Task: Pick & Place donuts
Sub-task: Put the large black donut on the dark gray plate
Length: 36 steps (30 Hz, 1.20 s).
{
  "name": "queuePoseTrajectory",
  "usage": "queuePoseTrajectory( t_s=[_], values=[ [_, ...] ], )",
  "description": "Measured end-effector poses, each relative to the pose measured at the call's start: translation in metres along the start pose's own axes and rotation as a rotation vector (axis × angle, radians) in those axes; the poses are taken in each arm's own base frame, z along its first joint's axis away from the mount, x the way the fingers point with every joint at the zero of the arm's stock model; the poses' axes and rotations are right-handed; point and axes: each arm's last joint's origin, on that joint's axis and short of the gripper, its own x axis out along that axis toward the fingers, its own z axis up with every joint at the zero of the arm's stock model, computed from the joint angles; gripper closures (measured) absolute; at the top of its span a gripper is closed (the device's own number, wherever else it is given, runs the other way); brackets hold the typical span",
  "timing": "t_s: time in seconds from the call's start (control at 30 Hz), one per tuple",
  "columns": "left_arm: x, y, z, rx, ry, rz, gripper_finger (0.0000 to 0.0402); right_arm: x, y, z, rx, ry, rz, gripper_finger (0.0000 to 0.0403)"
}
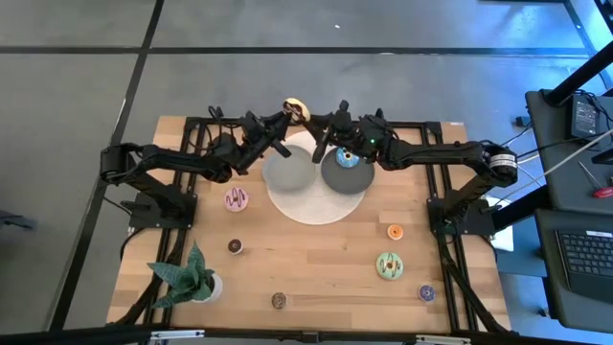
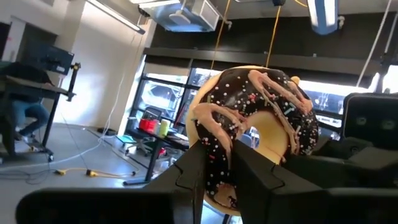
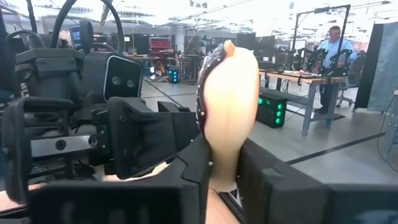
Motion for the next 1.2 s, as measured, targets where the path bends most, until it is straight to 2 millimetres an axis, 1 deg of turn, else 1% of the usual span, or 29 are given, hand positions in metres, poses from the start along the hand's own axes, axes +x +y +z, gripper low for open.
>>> queuePoseTrajectory(
  t_s=[0.1, 0.17, 0.27, 0.37, 0.47, 0.57, 0.67, 0.77, 0.87, 1.0, 1.1, 1.2],
  values=[
    [0.000, -0.001, 0.000, 0.044, 0.002, -0.022, 0.0321, 0.000, 0.000, 0.000, -0.002, 0.000, 0.000, 0.0363],
    [-0.001, -0.002, 0.000, 0.044, 0.004, -0.028, 0.0307, 0.000, 0.000, 0.000, -0.002, -0.001, 0.000, 0.0370],
    [-0.002, -0.005, 0.001, 0.043, 0.004, -0.036, 0.0277, 0.000, 0.000, 0.000, -0.002, -0.001, 0.000, 0.0371],
    [-0.005, -0.008, 0.003, 0.055, 0.001, -0.024, 0.0241, 0.000, 0.000, 0.000, -0.003, -0.001, 0.000, 0.0361],
    [-0.008, -0.011, 0.010, 0.097, -0.012, 0.029, 0.0206, -0.002, 0.000, 0.003, -0.013, -0.006, -0.001, 0.0355],
    [-0.014, -0.013, 0.018, 0.174, 0.003, 0.121, 0.0177, -0.007, -0.002, 0.010, -0.042, 0.000, -0.021, 0.0353],
    [-0.020, -0.016, 0.024, 0.256, 0.040, 0.193, 0.0158, -0.014, -0.005, 0.018, -0.075, 0.022, -0.074, 0.0353],
    [-0.027, -0.020, 0.030, 0.309, 0.078, 0.232, 0.0147, -0.023, -0.008, 0.023, -0.100, 0.086, -0.093, 0.0353],
    [-0.034, -0.021, 0.034, 0.342, 0.125, 0.275, 0.0142, -0.037, -0.014, 0.022, -0.118, 0.238, -0.092, 0.0352],
    [-0.041, -0.021, 0.036, 0.391, 0.192, 0.289, 0.0141, -0.061, -0.028, 0.010, -0.063, 0.532, -0.060, 0.0352],
    [-0.043, -0.020, 0.036, 0.383, 0.218, 0.284, 0.0141, -0.078, -0.037, 0.002, 0.024, 0.724, 0.014, 0.0352],
    [-0.042, -0.018, 0.034, 0.369, 0.226, 0.294, 0.0141, -0.088, -0.045, -0.011, 0.139, 0.903, 0.061, 0.0352]
  ],
)
